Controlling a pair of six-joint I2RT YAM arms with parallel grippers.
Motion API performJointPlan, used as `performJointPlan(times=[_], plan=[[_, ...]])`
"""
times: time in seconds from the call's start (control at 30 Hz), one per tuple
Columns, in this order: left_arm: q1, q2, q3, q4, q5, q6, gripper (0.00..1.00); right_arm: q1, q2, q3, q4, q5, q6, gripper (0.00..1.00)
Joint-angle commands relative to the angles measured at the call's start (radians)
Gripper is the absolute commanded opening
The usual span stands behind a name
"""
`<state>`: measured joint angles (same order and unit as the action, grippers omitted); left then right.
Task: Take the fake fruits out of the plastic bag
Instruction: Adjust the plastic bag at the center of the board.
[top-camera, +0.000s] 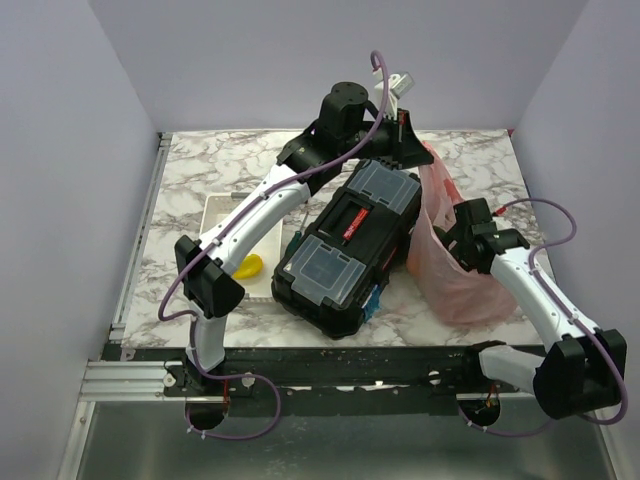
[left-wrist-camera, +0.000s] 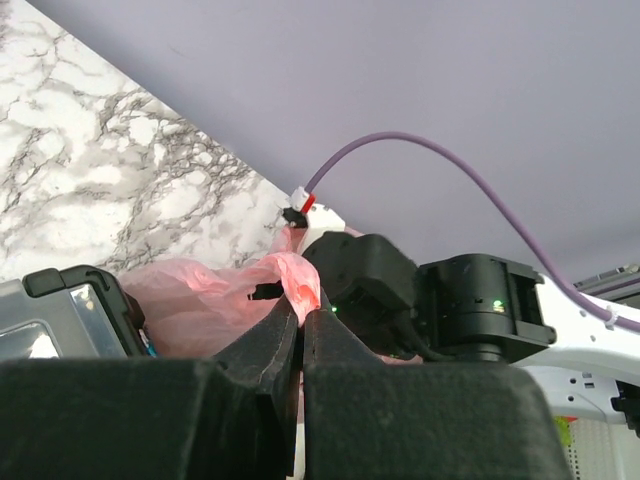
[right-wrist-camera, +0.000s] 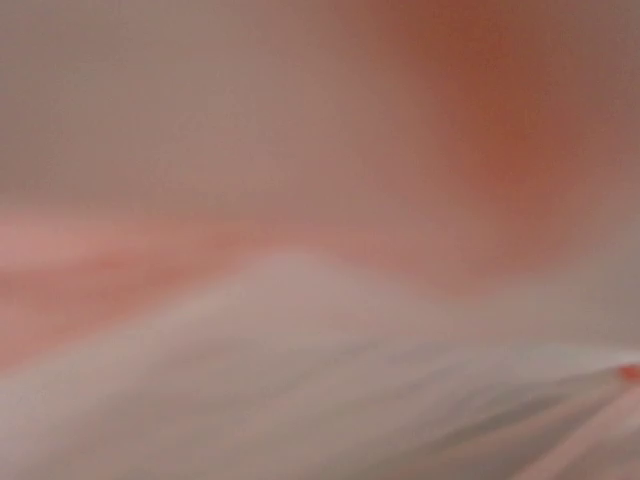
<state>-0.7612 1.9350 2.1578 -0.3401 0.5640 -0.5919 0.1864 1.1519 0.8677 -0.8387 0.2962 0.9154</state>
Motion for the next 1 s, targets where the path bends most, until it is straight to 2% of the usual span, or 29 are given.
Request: performJointPlan(times=[0.0,0.2,0.5,0.67,0.83,0.97], plan=[[0.013,-0.01,0.034,0.018,-0.012,0.004,0.0,0.001,0.035,-0.047,-0.065,0.041,0.084,0.92],[0.018,-0.005,0.033,0.011,-0.009,0.005,0.0,0.001,0.131,-0.022,-0.123,0.077,0.096,0.95],[0.023,-0.008,-0.023,0.014,0.017,-0.011,0.0,0.001,0.182,-0.158,0.077,-0.026,0.103,0.97],[0.023,-0.01,-0.037,0.001,0.031,-0.013,0.0,0.001,0.232,-0.177,0.122,-0.029,0.1,0.96],[0.023,-0.025,-0.082,0.01,0.029,-0.011,0.0,0.001,0.247,-0.169,0.121,-0.044,0.083,0.8],[0.023,-0.019,-0.095,0.008,0.028,-0.009,0.0,0.001,0.162,-0.136,0.075,-0.067,0.08,0.5]])
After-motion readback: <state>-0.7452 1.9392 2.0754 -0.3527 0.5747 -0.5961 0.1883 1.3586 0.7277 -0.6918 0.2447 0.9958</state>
